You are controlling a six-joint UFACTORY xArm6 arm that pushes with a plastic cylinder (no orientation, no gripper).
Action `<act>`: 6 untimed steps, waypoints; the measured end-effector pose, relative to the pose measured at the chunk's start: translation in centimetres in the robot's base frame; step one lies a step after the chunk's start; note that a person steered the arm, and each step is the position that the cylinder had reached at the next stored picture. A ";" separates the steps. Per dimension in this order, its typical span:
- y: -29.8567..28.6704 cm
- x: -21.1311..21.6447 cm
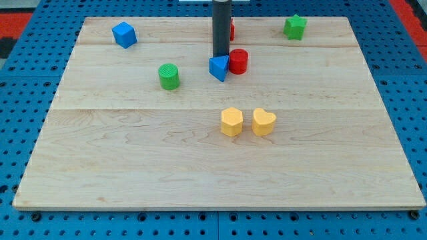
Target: Place the blue triangle below the red circle
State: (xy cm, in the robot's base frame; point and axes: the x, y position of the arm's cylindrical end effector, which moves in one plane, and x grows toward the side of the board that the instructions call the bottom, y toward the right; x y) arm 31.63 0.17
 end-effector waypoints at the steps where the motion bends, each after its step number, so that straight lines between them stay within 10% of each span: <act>1: -2.7 0.8; 6: 16.0 20.5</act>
